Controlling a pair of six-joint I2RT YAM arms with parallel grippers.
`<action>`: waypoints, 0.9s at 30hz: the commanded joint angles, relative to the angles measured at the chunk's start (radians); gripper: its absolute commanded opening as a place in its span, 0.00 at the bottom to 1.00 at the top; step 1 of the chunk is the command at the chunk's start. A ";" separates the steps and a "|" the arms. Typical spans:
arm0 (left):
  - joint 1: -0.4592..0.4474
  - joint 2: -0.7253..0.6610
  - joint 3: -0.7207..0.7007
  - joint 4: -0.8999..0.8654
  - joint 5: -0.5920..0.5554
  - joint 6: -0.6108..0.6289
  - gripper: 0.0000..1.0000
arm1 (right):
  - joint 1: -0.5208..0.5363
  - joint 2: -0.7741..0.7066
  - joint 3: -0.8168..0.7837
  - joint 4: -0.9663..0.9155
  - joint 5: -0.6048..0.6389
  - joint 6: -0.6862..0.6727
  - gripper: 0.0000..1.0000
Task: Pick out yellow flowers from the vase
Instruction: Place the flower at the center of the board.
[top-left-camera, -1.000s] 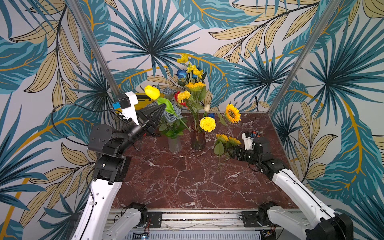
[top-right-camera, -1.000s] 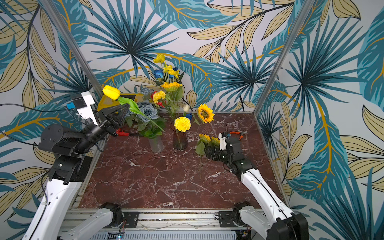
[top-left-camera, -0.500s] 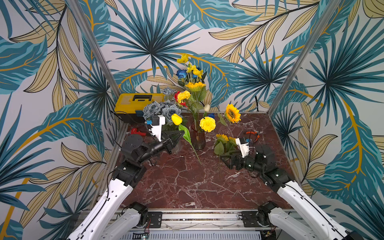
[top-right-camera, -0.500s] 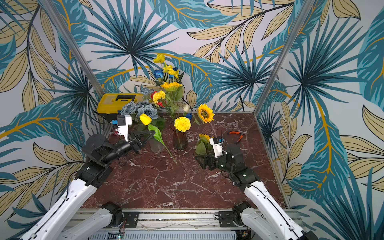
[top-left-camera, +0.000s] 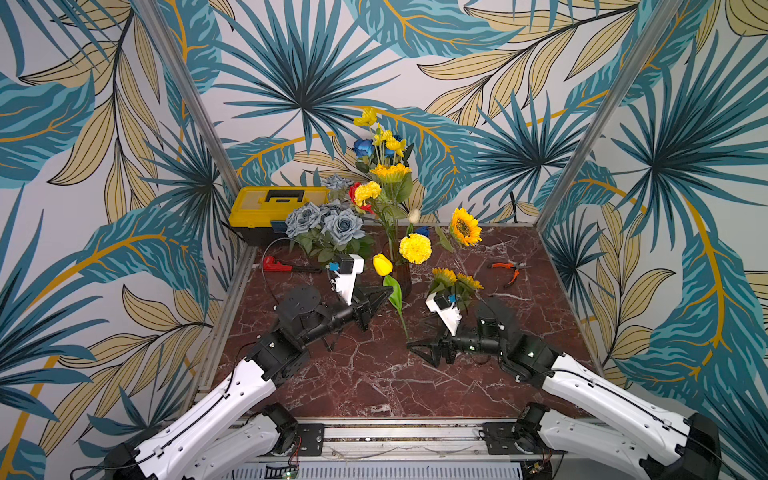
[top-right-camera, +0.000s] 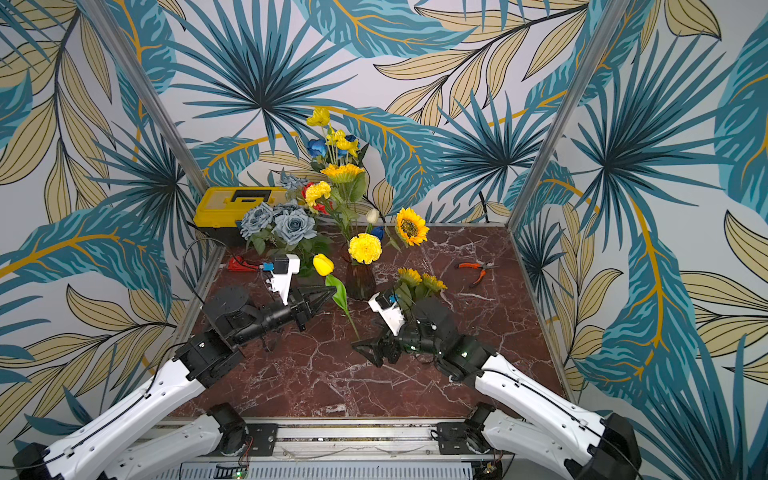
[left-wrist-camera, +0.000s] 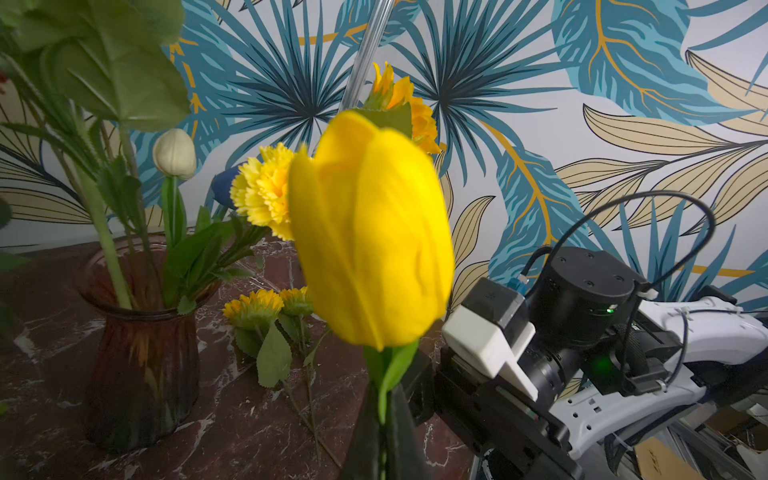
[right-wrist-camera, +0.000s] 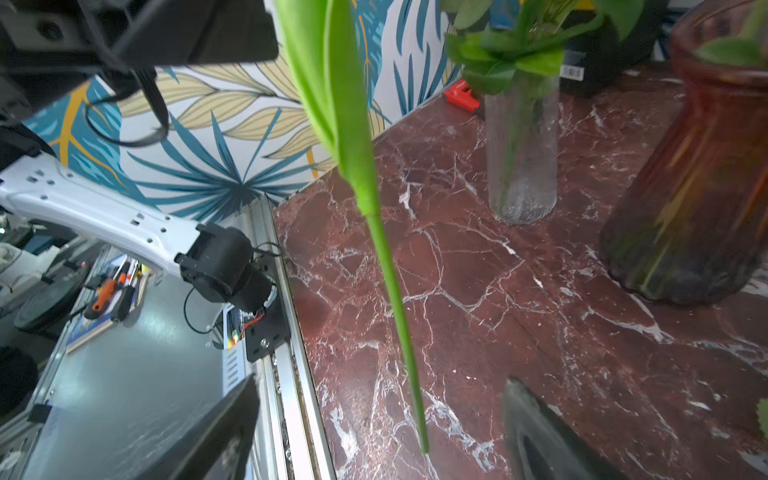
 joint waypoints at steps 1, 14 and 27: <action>-0.004 -0.010 0.012 0.019 -0.012 0.035 0.02 | 0.050 0.057 0.034 0.010 0.069 -0.034 0.82; -0.005 -0.018 0.021 0.020 0.030 0.038 0.02 | 0.103 0.154 0.068 0.027 0.239 -0.051 0.59; -0.004 0.006 0.043 0.019 0.052 0.035 0.02 | 0.103 0.159 0.070 0.059 0.250 -0.048 0.13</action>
